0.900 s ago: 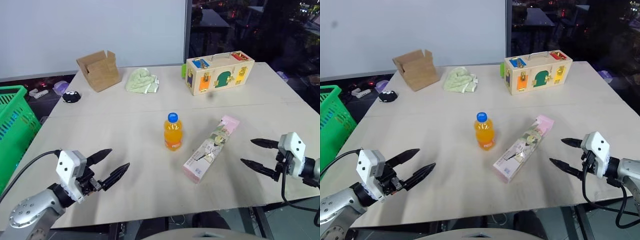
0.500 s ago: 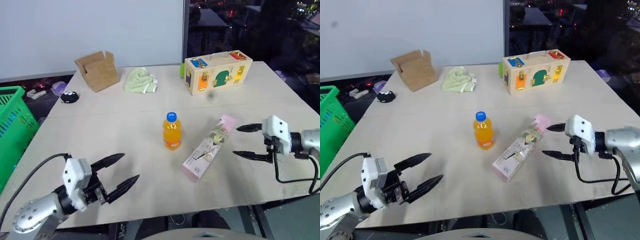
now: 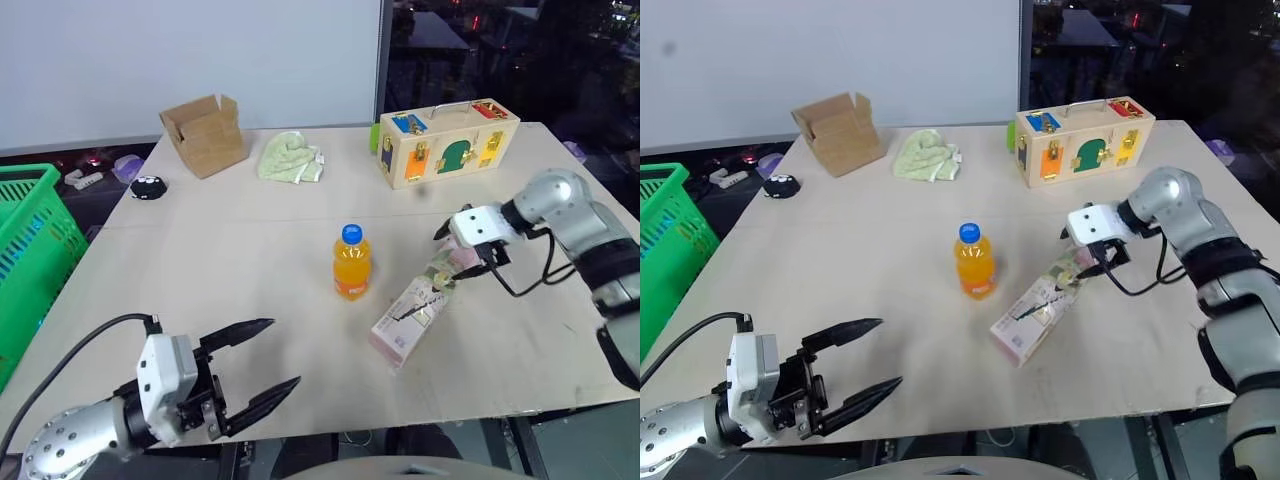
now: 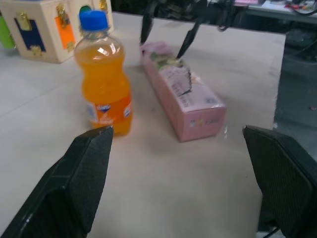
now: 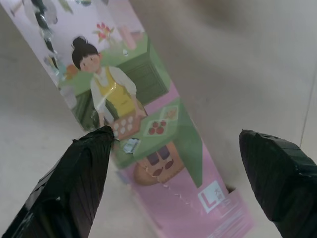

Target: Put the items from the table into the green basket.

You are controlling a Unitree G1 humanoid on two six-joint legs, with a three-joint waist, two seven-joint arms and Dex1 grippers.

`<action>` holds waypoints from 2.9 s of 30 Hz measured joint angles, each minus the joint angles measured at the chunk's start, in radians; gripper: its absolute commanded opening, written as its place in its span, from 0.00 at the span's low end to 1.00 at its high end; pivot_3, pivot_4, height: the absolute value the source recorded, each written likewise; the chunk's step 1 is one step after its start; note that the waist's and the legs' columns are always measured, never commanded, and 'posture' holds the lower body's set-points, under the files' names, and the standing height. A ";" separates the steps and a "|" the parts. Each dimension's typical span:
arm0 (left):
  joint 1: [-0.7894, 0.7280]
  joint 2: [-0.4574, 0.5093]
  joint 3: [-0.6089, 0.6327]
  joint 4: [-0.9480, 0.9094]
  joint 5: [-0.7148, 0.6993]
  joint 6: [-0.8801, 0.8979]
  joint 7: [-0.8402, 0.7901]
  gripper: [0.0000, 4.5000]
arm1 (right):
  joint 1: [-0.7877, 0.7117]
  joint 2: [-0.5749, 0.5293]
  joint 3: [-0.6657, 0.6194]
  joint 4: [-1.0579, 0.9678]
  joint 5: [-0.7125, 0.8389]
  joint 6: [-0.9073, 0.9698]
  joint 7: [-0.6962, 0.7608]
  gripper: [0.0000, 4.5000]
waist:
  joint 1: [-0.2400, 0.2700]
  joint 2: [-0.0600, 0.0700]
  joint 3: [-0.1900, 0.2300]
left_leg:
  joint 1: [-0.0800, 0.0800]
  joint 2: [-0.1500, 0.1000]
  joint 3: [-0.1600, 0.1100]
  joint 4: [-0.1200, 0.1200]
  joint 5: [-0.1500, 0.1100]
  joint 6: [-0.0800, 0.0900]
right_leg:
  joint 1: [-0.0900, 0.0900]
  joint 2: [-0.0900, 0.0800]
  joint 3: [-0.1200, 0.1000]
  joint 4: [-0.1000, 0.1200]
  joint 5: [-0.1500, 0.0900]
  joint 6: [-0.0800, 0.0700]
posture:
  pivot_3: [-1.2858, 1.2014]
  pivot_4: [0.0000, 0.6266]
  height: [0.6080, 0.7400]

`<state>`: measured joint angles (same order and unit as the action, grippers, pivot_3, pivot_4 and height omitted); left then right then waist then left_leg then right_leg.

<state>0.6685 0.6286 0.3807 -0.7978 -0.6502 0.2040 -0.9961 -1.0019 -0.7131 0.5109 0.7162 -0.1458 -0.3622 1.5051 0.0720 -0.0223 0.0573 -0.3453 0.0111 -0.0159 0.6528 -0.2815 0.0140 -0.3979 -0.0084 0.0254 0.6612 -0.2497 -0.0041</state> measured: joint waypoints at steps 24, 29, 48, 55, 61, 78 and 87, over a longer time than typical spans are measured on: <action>-0.025 0.007 -0.043 -0.046 -0.006 0.052 0.089 0.97 | -0.040 -0.164 0.293 -0.154 0.296 0.127 0.013 0.96 | 0.053 0.006 0.003 | -0.003 -0.001 -0.009 0.001 0.000 0.000 | 0.000 -0.001 -0.009 0.000 0.000 0.000 | 0.63 0.00 1.00; -0.037 0.015 -0.068 -0.046 -0.011 0.075 0.106 0.97 | -0.035 -0.163 0.262 -0.132 0.245 0.096 0.013 0.96 | 0.052 0.006 0.003 | -0.003 -0.001 -0.009 0.001 0.000 0.000 | 0.000 0.000 -0.009 0.000 0.000 0.000 | 0.63 0.00 1.00; -0.026 0.020 -0.077 -0.058 -0.010 0.096 0.146 1.00 | -0.020 0.044 0.198 0.199 -0.047 -0.086 0.007 0.68 | 0.054 0.006 0.003 | -0.003 -0.002 -0.011 0.001 0.000 0.000 | 0.001 -0.001 -0.009 0.000 0.000 -0.001 | 0.64 0.00 1.00; -0.003 0.014 -0.077 -0.058 0.000 0.086 0.142 1.00 | 0.022 0.022 0.096 0.183 -0.036 -0.077 0.006 0.27 | 0.052 0.001 -0.001 | 0.001 -0.002 -0.010 0.001 0.000 0.000 | 0.004 0.000 -0.009 0.001 -0.002 0.002 | 0.64 0.00 1.00; -0.035 0.010 -0.081 -0.051 -0.001 0.075 0.140 1.00 | 0.129 -0.035 -0.005 0.063 0.048 0.054 0.012 0.27 | 0.057 0.001 -0.001 | -0.001 -0.002 -0.012 0.002 0.000 0.000 | 0.004 -0.001 -0.010 0.001 -0.001 0.000 | 0.63 0.00 1.00; -0.346 0.002 -0.078 -0.045 -0.360 0.248 0.412 1.00 | 0.495 -0.193 -0.502 -0.989 0.951 1.188 -0.181 0.27 | 0.050 0.004 0.001 | -0.003 -0.002 -0.017 0.003 0.000 0.000 | 0.003 0.006 -0.014 0.001 -0.001 0.006 | 0.59 0.00 1.00; -0.644 0.041 -0.124 -0.028 -0.623 0.345 0.622 1.00 | 0.298 0.042 -0.387 -1.099 0.981 1.379 -0.493 0.27 | 0.034 0.003 0.000 | -0.004 -0.002 -0.016 0.004 0.000 0.000 | 0.003 0.007 -0.012 0.001 0.002 0.002 | 0.60 0.00 1.00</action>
<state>0.0244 0.6697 0.2564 -0.8262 -1.2732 0.5492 -0.3741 -0.7041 -0.6708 0.1235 -0.3832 0.8352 1.0172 1.0121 0.1060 -0.0190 0.0574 -0.3494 0.0089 -0.0322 0.6565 -0.2813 0.0138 -0.3953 -0.0010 0.0133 0.6619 -0.2472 -0.0018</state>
